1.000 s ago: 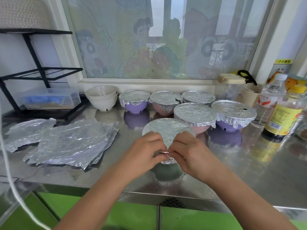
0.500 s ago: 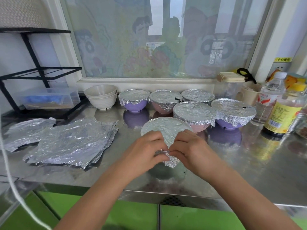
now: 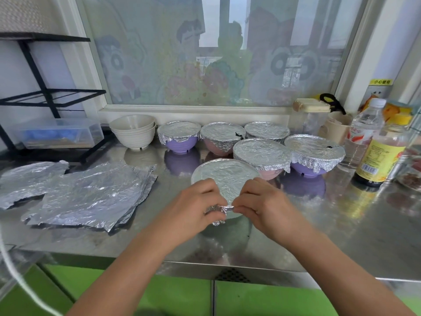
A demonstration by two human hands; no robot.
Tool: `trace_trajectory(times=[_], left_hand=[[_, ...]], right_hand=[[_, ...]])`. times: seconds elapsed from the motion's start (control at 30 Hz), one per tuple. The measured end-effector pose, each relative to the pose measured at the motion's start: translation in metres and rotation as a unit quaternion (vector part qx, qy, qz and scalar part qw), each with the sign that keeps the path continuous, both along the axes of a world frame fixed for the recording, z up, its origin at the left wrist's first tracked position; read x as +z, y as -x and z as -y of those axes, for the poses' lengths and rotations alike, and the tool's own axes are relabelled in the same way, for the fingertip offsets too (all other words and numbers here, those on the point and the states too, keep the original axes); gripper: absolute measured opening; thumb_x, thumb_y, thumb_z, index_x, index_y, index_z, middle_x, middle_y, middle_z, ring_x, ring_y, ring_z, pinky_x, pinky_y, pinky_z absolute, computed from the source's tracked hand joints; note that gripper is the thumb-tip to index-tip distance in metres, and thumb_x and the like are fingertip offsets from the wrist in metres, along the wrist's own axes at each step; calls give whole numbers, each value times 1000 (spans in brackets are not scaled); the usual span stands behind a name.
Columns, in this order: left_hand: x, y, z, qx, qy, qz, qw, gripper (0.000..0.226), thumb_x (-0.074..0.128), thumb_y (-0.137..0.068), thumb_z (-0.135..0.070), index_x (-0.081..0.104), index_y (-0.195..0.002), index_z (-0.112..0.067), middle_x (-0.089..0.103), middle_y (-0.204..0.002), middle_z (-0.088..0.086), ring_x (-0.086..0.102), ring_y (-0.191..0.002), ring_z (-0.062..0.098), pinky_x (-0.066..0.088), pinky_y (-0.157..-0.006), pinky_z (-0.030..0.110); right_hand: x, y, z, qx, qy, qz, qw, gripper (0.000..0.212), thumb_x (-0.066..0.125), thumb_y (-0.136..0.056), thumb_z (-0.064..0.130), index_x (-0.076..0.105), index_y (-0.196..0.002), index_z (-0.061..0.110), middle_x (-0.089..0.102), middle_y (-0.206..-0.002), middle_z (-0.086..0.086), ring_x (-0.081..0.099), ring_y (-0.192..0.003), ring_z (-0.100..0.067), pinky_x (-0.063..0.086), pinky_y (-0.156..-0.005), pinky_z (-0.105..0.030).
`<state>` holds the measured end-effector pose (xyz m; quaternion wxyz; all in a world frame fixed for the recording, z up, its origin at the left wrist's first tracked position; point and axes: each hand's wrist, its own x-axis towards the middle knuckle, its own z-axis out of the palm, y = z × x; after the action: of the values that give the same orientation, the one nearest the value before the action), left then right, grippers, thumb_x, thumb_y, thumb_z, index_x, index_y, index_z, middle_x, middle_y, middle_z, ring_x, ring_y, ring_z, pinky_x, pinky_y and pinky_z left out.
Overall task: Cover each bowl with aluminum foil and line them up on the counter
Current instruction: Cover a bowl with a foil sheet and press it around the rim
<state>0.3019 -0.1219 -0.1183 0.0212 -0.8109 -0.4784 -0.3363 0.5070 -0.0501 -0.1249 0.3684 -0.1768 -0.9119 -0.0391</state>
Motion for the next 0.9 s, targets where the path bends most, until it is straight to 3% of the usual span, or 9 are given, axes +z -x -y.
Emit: trace_trajectory(times=[0.1, 0.33, 0.5, 0.6, 0.73, 0.9], left_hand=[[-2, -5, -2, -6, -7, 2, 1000, 8, 70, -81, -25, 69, -82, -18, 54, -86, -10, 46, -78, -2, 38, -69, 15], [7, 14, -1, -10, 20, 37, 999, 7, 78, -78, -12, 71, -77, -13, 58, -84, -8, 50, -73, -6, 36, -70, 7], [2, 5, 0, 0, 13, 60, 998, 21, 74, -78, -36, 73, -79, -15, 58, -83, -7, 51, -70, -3, 38, -68, 9], [1, -1, -1, 9, -9, 28, 1000, 22, 67, -83, -38, 71, -79, -17, 56, -83, -9, 47, -73, -3, 35, -68, 9], [1, -1, -3, 2, -4, 6, 1000, 24, 59, -87, -37, 67, -78, -16, 53, -84, -11, 45, -78, -2, 37, -69, 16], [7, 11, 1, 2, 7, 20, 1000, 18, 67, -83, -34, 72, -81, -17, 56, -86, -10, 45, -75, -11, 32, -72, 3]], right_hand=[[0, 9, 6, -6, 1, 9, 1000, 24, 57, -88, 30, 74, -79, 15, 58, -76, 0, 54, -71, -22, 49, -60, -34], [2, -12, -4, -11, 41, 6, 999, 15, 69, -84, 33, 77, -88, 21, 62, -86, 5, 54, -79, -15, 45, -72, -25], [1, -5, -2, -3, 25, 8, 1000, 15, 67, -84, 30, 75, -81, 18, 58, -77, 4, 50, -75, -13, 44, -66, -27], [1, -1, 0, 1, 29, -2, 1000, 23, 59, -86, 33, 74, -80, 16, 56, -76, 3, 46, -75, -12, 43, -64, -28], [-2, -3, 2, 5, 49, 9, 999, 21, 62, -87, 35, 75, -86, 18, 57, -81, 5, 53, -77, -16, 47, -67, -30], [2, -17, -3, -11, 51, 0, 999, 18, 68, -84, 34, 76, -88, 18, 61, -85, 4, 59, -78, -19, 46, -71, -29]])
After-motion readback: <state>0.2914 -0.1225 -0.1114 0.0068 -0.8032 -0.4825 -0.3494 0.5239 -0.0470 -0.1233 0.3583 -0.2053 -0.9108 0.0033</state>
